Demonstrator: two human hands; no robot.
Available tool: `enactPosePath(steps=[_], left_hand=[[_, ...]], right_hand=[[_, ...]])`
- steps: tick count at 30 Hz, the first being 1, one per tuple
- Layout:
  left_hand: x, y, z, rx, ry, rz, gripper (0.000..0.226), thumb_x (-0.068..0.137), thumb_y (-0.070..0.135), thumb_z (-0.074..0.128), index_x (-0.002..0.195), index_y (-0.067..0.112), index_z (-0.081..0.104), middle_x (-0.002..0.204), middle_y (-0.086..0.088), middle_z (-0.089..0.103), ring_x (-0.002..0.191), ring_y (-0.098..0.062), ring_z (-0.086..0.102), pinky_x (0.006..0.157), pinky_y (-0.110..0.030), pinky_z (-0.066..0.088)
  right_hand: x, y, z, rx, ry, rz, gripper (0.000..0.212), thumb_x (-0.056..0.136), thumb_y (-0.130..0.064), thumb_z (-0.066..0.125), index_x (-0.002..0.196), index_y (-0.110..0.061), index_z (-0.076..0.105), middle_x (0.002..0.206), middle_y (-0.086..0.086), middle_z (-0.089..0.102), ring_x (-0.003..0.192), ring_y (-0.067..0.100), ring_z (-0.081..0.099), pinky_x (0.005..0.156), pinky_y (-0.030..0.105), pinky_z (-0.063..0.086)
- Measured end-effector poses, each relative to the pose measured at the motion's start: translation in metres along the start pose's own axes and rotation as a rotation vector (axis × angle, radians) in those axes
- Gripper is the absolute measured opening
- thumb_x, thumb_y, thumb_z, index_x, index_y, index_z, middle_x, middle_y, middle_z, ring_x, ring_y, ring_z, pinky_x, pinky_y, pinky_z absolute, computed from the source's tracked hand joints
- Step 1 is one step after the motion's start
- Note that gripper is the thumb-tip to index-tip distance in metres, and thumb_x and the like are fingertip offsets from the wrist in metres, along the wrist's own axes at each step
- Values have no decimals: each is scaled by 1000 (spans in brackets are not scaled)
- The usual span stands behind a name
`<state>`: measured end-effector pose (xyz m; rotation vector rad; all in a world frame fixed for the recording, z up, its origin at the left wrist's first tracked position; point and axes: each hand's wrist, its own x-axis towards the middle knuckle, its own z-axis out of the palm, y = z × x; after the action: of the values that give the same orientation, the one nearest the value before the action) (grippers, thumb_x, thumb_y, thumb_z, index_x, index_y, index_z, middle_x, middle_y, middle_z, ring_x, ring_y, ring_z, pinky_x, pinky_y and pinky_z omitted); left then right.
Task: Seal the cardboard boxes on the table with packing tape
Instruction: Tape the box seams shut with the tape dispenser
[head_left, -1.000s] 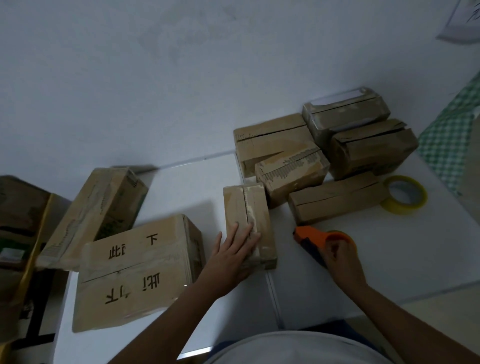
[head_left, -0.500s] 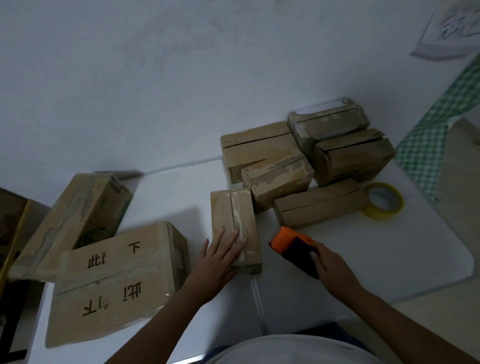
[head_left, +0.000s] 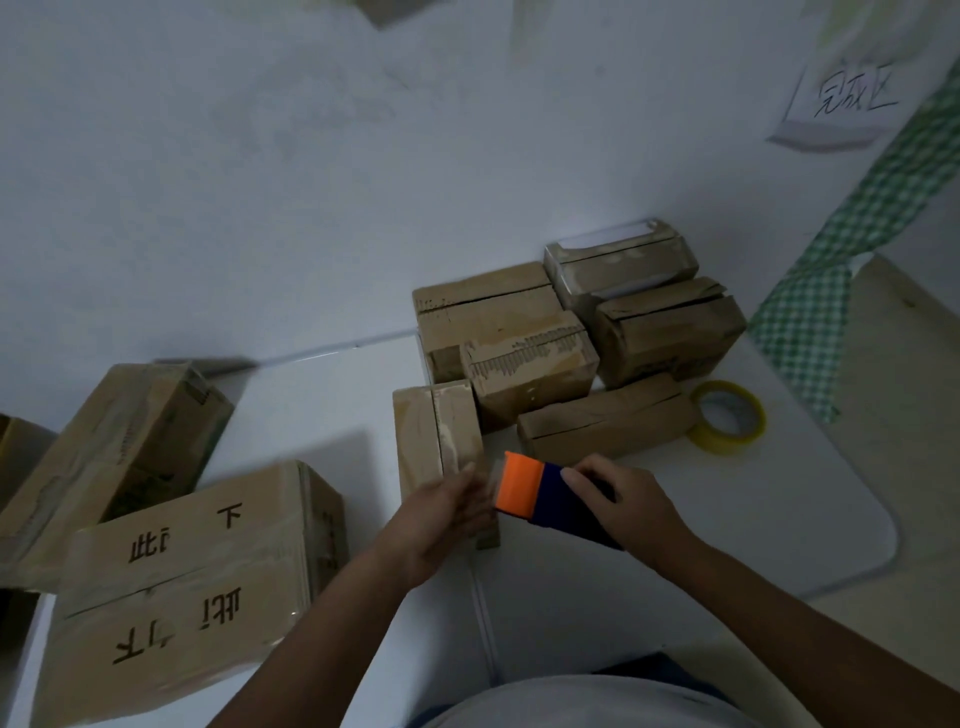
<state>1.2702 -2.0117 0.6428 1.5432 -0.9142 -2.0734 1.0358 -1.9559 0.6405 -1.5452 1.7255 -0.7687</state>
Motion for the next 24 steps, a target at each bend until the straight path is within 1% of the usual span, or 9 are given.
enactPosePath(steps=[1, 3, 7, 9, 12, 16, 20, 22, 24], left_hand=[[-1, 2, 1, -26, -20, -6, 34, 101, 36, 52, 107, 10, 73, 109, -16, 72, 103, -27, 68, 98, -41, 53], [-3, 3, 3, -46, -45, 4, 33, 100, 34, 53, 95, 14, 79, 106, -14, 73, 101, -26, 69, 94, -37, 53], [-5, 3, 5, -38, -28, 41, 18, 94, 24, 64, 100, 12, 77, 112, -19, 70, 104, -28, 68, 96, -41, 54], [-5, 3, 7, 4, 5, 69, 15, 93, 19, 65, 100, 10, 74, 106, -18, 72, 98, -26, 70, 87, -35, 57], [-7, 0, 8, 90, 48, 101, 12, 94, 18, 64, 98, 10, 72, 94, -10, 73, 86, -17, 70, 73, -25, 54], [-11, -6, 8, 118, 95, 151, 13, 96, 17, 60, 94, 8, 70, 82, -5, 71, 75, -11, 65, 67, -23, 51], [-18, -13, 4, 60, 160, 201, 12, 97, 12, 58, 92, 6, 67, 78, -5, 70, 71, -11, 65, 66, -22, 52], [-22, -18, -2, 41, 184, 210, 10, 96, 9, 59, 91, 5, 67, 78, -7, 67, 71, -12, 63, 65, -21, 52], [-26, -20, -16, -15, 267, 216, 8, 94, 7, 61, 92, 2, 66, 78, -10, 65, 73, -16, 61, 69, -25, 51]], right_hand=[[1, 0, -1, -13, -10, -8, 46, 86, -61, 41, 88, -22, 64, 74, -9, 66, 67, 1, 61, 58, 21, 47], [2, 1, -2, -47, -19, -14, 49, 85, -64, 38, 89, -23, 64, 74, -9, 66, 67, 1, 61, 58, 22, 48], [5, 5, -6, -91, -38, 5, 49, 86, -64, 38, 90, -23, 64, 76, -7, 66, 68, 2, 61, 63, 30, 51], [7, 6, -6, -111, -65, 10, 46, 88, -63, 41, 90, -23, 64, 77, -8, 66, 68, 1, 61, 63, 29, 51], [10, 5, -7, -142, -87, 7, 41, 88, -64, 47, 89, -26, 63, 79, -10, 65, 69, 0, 61, 63, 26, 51], [14, -6, -9, -179, -147, 11, 61, 75, -79, 40, 89, -24, 63, 79, -6, 66, 69, 3, 61, 62, 28, 52], [20, -17, -4, -319, -241, -40, 74, 69, -86, 33, 87, -19, 61, 77, 0, 64, 68, 11, 61, 63, 33, 51], [24, -21, -3, -346, -274, -64, 80, 66, -90, 29, 85, -19, 60, 75, -2, 62, 66, 10, 59, 61, 32, 50], [28, -20, -6, -406, -316, -95, 81, 64, -92, 27, 86, -22, 61, 75, -5, 61, 65, 6, 57, 60, 28, 49]])
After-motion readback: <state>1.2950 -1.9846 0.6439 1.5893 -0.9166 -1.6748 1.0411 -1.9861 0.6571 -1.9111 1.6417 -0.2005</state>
